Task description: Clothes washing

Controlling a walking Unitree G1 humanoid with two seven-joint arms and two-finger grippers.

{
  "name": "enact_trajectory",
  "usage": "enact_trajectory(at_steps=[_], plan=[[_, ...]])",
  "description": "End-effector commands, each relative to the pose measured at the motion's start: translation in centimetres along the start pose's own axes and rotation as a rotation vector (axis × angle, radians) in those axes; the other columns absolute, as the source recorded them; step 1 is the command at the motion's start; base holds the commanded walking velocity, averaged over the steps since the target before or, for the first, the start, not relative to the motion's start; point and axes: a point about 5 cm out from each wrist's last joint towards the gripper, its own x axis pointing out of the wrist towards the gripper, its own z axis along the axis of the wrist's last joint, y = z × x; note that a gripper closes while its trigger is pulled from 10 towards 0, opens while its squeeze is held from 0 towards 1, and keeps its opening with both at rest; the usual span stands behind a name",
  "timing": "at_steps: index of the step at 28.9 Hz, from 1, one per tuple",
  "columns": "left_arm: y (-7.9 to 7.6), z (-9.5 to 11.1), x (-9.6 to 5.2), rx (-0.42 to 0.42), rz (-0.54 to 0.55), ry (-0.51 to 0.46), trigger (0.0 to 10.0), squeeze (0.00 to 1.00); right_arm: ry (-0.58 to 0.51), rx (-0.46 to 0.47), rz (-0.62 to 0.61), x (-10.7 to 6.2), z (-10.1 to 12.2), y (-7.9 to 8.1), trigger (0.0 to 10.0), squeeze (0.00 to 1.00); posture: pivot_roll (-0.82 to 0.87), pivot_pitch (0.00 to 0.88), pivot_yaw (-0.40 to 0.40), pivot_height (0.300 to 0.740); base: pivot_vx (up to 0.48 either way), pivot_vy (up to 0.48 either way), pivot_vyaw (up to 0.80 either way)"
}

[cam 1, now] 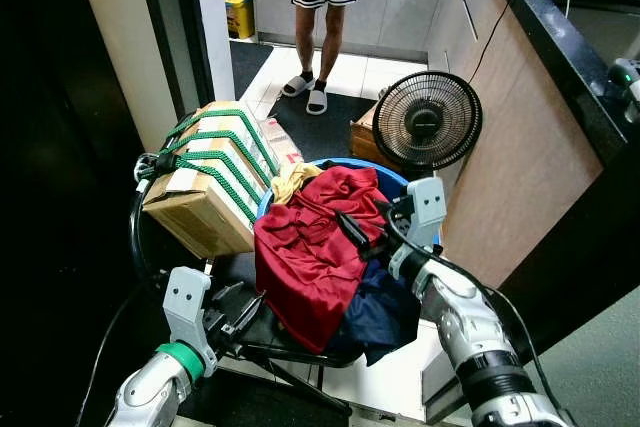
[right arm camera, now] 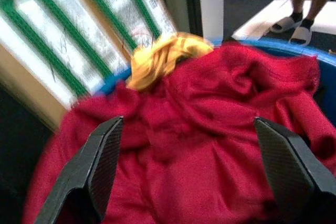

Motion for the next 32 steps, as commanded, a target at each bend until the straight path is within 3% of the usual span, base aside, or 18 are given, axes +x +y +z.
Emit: enact_trajectory(at_steps=[1,7,13,14,15,16,18,19,24,32], plan=[[-0.2,-0.3,0.1,0.0,-0.022,0.016,10.0,0.0,0.045,-0.029,-0.002,-0.5,-1.1,-0.2,10.0,1.0,0.02,0.032,-0.008,0.74,0.0,0.0,0.0],[-0.1,-0.1,0.3,0.009,-0.032,0.014,10.0,0.0,0.079,-0.004,0.004,-0.9,-1.9,-0.7,10.0,1.0,0.02,0.028,-0.008,0.74,0.0,0.0,0.0],[-0.1,-0.2,0.2,0.026,-0.057,0.034,10.0,0.0,0.184,-0.032,0.073,-1.1,-3.9,0.8,10.0,1.0,0.02,0.018,-0.005,0.74,0.0,0.0,0.0],[-0.1,-0.2,0.2,0.029,-0.058,0.036,10.0,0.0,0.2,-0.049,0.066,-1.0,-4.3,1.1,10.0,0.92,0.02,0.018,-0.005,0.74,0.0,0.0,0.0],[-0.1,-0.2,0.2,0.029,-0.058,0.036,10.0,0.0,0.2,-0.049,0.066,-1.0,-4.3,1.1,10.0,0.92,0.02,0.018,-0.005,0.74,0.0,0.0,0.0],[-0.1,-0.2,0.2,0.031,-0.059,0.037,10.0,0.0,0.208,-0.058,0.06,-1.0,-4.6,1.3,10.0,0.29,0.02,0.015,-0.004,0.74,0.0,0.0,0.0],[-0.1,-0.2,0.2,0.031,-0.059,0.037,10.0,0.0,0.208,-0.058,0.06,-1.0,-4.6,1.3,10.0,0.29,0.02,0.015,-0.004,0.74,0.0,0.0,0.0],[-0.1,-0.2,0.2,0.034,-0.061,0.037,10.0,0.0,0.205,-0.057,0.079,-1.0,-4.7,1.8,10.0,0.0,0.02,0.015,-0.004,0.74,0.0,0.0,0.0],[0.0,-0.3,0.2,0.043,-0.075,0.043,10.0,0.0,0.26,-0.069,0.207,-1.3,-6.3,3.9,10.0,0.0,0.03,0.014,-0.003,0.74,0.0,0.0,0.0],[0.0,-0.3,0.2,0.049,-0.083,0.047,10.0,0.0,0.266,-0.083,0.231,-1.4,-6.8,4.5,10.0,0.0,0.03,0.014,-0.001,0.74,0.0,0.0,0.0]])
